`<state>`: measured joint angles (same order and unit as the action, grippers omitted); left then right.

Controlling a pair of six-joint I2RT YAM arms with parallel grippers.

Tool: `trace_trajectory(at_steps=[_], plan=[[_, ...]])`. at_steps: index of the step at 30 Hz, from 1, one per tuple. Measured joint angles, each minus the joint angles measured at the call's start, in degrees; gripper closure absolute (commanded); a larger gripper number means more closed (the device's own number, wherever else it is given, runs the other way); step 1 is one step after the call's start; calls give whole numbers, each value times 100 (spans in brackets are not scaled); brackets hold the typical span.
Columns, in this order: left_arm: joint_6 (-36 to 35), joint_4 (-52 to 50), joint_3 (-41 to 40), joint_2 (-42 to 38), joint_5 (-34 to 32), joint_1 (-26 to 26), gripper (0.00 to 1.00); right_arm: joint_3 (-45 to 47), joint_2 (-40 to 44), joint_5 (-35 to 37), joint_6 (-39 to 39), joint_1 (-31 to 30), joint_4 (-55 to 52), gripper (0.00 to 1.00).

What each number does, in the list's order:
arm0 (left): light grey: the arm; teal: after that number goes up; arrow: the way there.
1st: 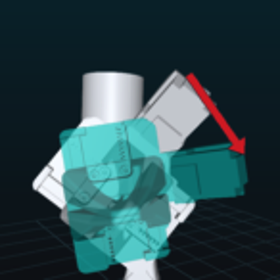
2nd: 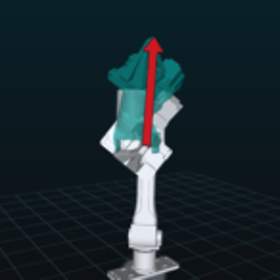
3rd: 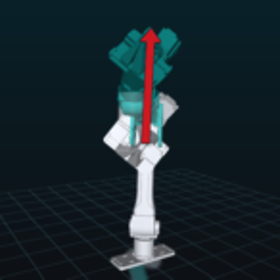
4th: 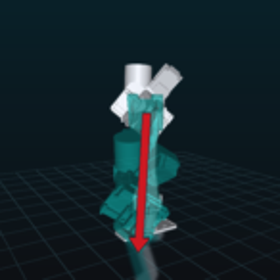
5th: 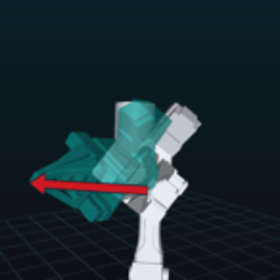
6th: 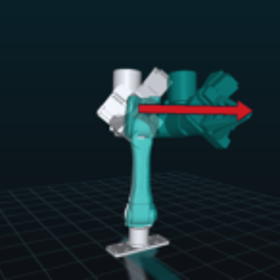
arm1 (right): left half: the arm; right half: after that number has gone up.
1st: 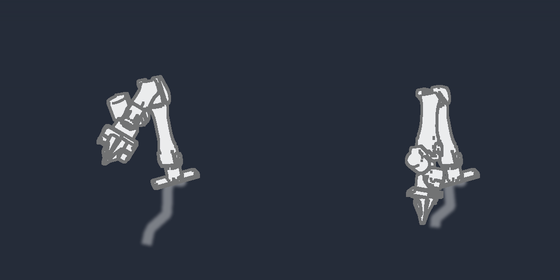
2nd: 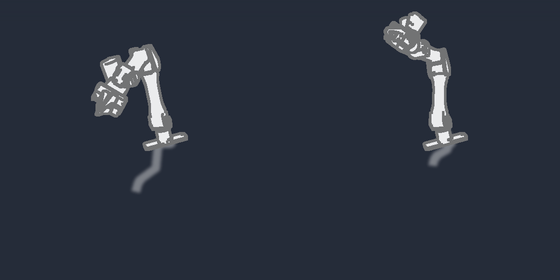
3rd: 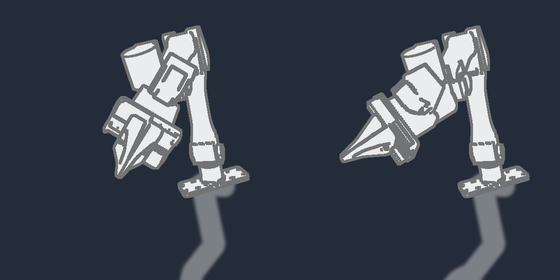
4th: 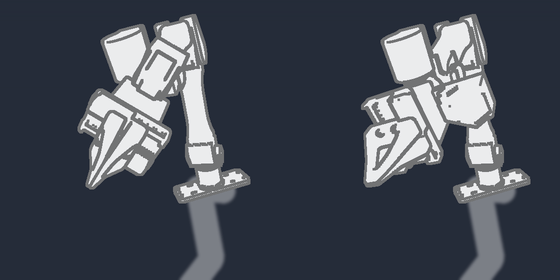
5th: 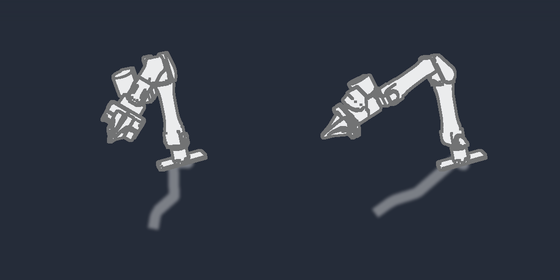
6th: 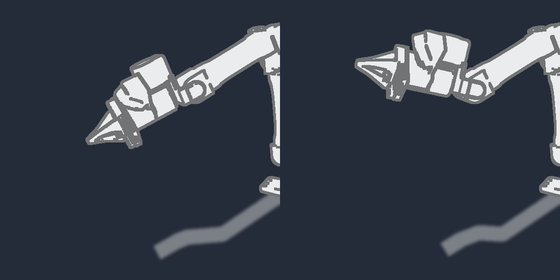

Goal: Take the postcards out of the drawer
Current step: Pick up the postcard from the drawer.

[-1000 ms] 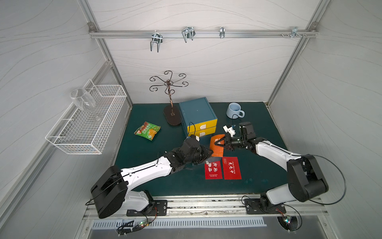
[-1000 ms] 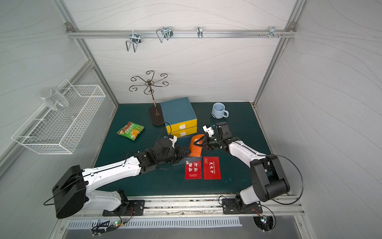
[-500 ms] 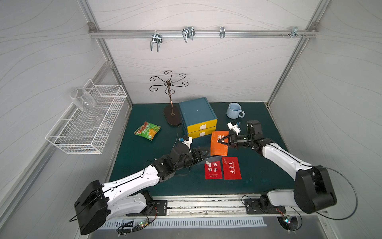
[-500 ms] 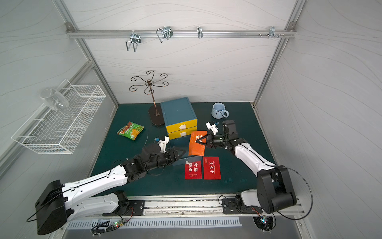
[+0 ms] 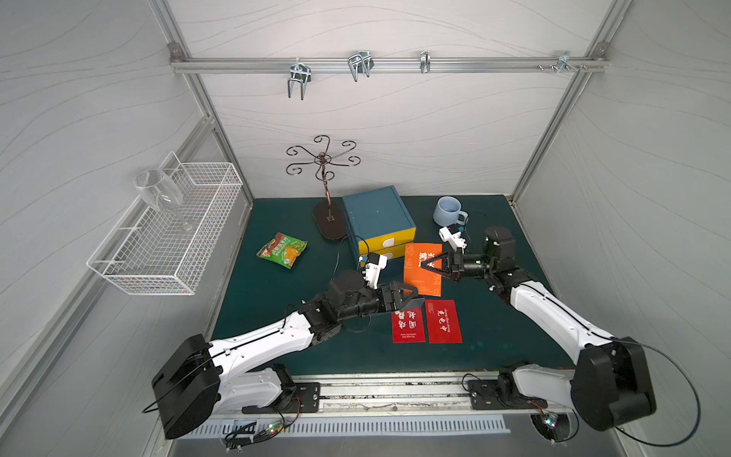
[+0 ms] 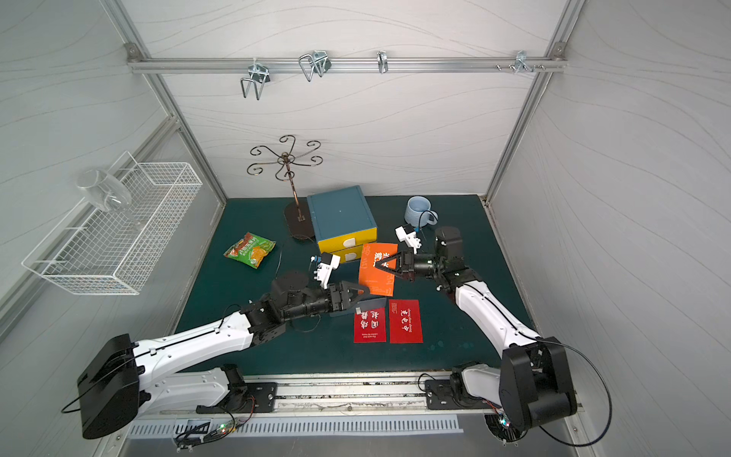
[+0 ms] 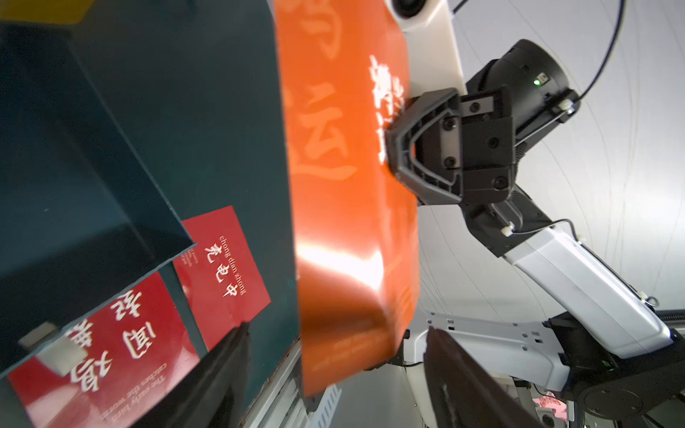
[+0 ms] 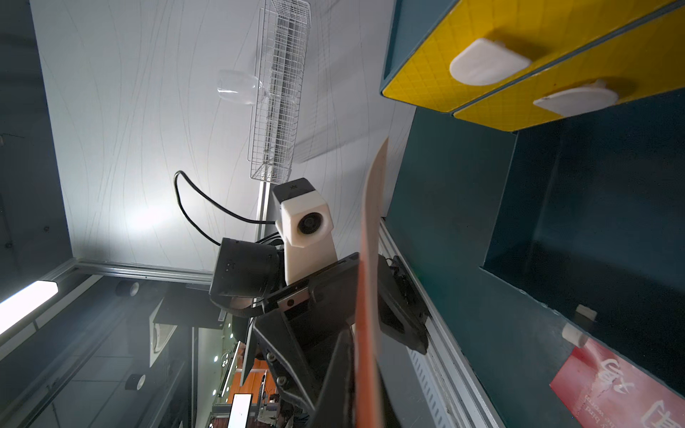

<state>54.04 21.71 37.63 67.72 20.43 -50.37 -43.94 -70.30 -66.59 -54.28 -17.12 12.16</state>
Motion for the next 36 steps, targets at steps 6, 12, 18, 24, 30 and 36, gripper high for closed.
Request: trace_trajectory(at_steps=[6, 12, 18, 24, 30, 36], plan=[[-184, 127, 177, 96, 138, 17, 60, 0, 17, -35, -125, 17, 111, 100], [-348, -348, 271, 98, 4, 33, 73, -2, 57, 2, 98, 22, -160, 100], [-546, -999, 479, 96, -184, 31, 82, -275, 57, 334, 796, -109, -1064, 100], [-750, -1766, 802, 52, -431, 22, 88, -691, 48, 957, 1574, -385, -1985, 100], [-938, -2577, 1126, 48, -721, -76, 91, -1043, -87, 1869, 2122, -833, -2743, 100], [-1130, -3241, 1342, 48, -1204, -319, 92, -1305, -238, 2708, 2398, -1276, -3318, 100]])
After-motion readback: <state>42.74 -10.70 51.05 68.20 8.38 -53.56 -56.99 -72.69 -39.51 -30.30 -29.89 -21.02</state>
